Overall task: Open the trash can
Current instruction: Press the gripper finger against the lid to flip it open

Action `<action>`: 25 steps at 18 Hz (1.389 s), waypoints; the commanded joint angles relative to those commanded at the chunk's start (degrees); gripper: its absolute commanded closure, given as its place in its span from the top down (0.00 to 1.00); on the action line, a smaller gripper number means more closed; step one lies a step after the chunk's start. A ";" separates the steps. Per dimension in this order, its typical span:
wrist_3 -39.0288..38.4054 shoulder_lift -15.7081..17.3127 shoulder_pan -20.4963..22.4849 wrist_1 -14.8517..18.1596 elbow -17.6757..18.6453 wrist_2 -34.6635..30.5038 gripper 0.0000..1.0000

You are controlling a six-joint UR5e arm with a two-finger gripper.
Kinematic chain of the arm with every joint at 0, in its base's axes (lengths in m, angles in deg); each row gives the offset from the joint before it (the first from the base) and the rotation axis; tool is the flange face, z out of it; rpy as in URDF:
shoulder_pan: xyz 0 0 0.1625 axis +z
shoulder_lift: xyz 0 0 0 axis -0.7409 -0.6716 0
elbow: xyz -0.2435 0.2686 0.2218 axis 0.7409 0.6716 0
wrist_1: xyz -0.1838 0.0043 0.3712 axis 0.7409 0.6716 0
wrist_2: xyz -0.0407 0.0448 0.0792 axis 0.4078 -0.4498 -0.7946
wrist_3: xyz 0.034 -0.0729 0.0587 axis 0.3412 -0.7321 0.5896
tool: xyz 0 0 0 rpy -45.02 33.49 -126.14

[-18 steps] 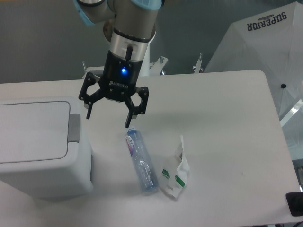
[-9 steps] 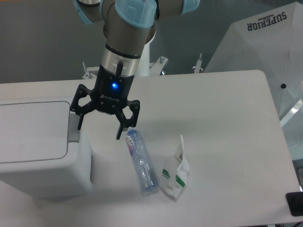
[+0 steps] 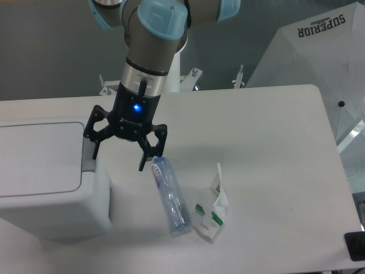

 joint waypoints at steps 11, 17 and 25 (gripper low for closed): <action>0.00 -0.44 -0.44 0.00 0.17 -0.18 1.00; 0.00 -0.79 -0.44 0.00 -0.09 -0.18 1.00; 0.00 -0.79 -0.44 0.00 -0.26 -0.18 1.00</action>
